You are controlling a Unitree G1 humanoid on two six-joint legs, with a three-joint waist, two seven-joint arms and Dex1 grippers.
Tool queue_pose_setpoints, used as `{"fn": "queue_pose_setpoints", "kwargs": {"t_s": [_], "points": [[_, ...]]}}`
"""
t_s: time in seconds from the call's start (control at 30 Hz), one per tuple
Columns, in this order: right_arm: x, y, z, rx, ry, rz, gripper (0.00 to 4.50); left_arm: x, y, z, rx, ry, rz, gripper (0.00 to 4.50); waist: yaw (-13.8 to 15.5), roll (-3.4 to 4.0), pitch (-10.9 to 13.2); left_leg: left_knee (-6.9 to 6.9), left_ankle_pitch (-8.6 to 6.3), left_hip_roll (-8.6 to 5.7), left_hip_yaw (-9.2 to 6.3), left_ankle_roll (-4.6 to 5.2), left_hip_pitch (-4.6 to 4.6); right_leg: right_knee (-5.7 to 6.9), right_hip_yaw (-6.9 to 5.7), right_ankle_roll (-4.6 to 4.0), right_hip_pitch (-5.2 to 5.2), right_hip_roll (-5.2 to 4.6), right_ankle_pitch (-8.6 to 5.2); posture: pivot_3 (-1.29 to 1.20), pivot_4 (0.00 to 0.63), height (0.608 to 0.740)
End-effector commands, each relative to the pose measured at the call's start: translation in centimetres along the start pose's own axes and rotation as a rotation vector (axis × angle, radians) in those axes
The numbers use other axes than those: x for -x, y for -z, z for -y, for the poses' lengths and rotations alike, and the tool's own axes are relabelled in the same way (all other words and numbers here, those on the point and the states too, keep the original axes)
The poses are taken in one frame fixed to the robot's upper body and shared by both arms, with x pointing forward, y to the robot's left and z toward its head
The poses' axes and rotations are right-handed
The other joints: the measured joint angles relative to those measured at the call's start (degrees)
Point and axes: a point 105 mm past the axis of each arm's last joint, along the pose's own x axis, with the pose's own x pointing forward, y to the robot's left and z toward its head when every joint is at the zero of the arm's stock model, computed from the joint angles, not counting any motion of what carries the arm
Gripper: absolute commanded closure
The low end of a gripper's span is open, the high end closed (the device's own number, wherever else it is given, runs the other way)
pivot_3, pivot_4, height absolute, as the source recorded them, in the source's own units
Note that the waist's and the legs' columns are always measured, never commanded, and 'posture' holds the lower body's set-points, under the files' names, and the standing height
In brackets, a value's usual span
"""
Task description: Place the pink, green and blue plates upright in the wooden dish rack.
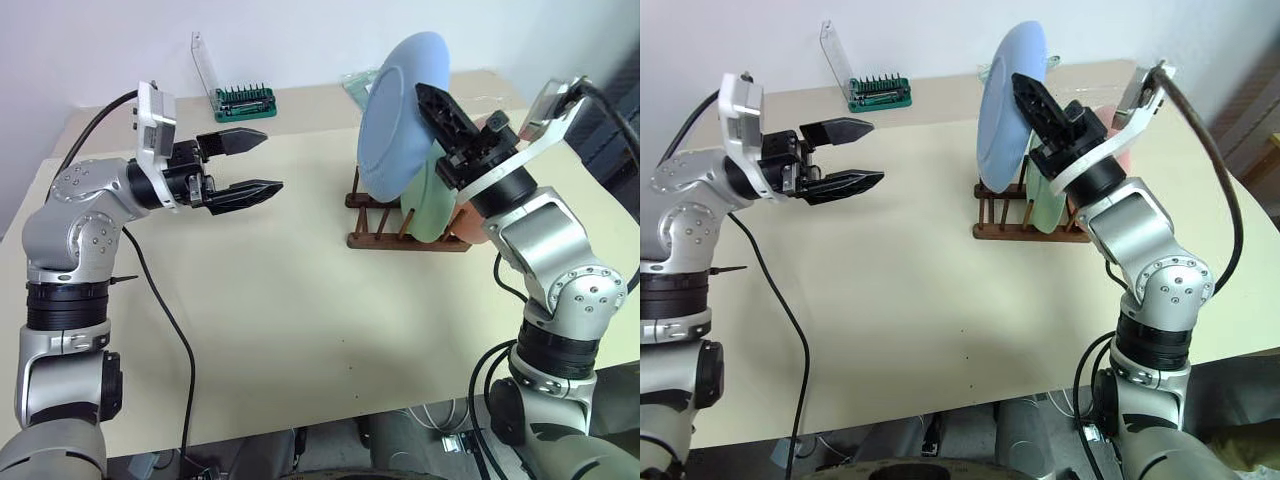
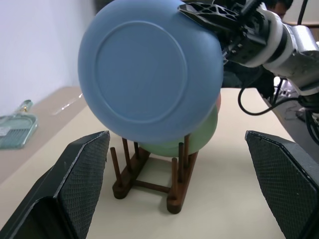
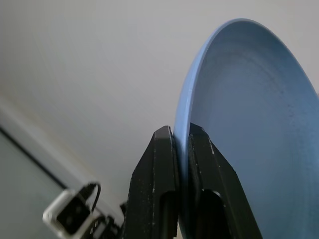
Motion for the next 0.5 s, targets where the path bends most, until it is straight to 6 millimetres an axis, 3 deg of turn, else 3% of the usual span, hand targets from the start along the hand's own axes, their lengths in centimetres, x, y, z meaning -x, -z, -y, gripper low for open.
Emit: {"fn": "queue_pose_setpoints", "kwargs": {"t_s": [0.03,0.5], "points": [[0.3,0.0,-1.2,0.068,-0.058,-0.010,4.50,-0.2,-1.8,0.2,-0.057,0.010,0.022,0.02,0.00,0.00,0.00,0.01,0.00,0.00,0.01,0.00,0.00,0.00,0.00,0.00,0.00,0.00,0.00,0.00,0.150,0.740],[1.1,0.8,1.5,0.076,0.012,-0.014,4.50,-0.3,-1.9,0.2,-0.058,0.016,0.022,0.02,0.02,0.00,0.00,0.01,0.00,0.00,0.02,0.00,0.01,-0.01,0.00,0.00,0.00,0.00,0.00,0.00,0.150,0.740]]}}
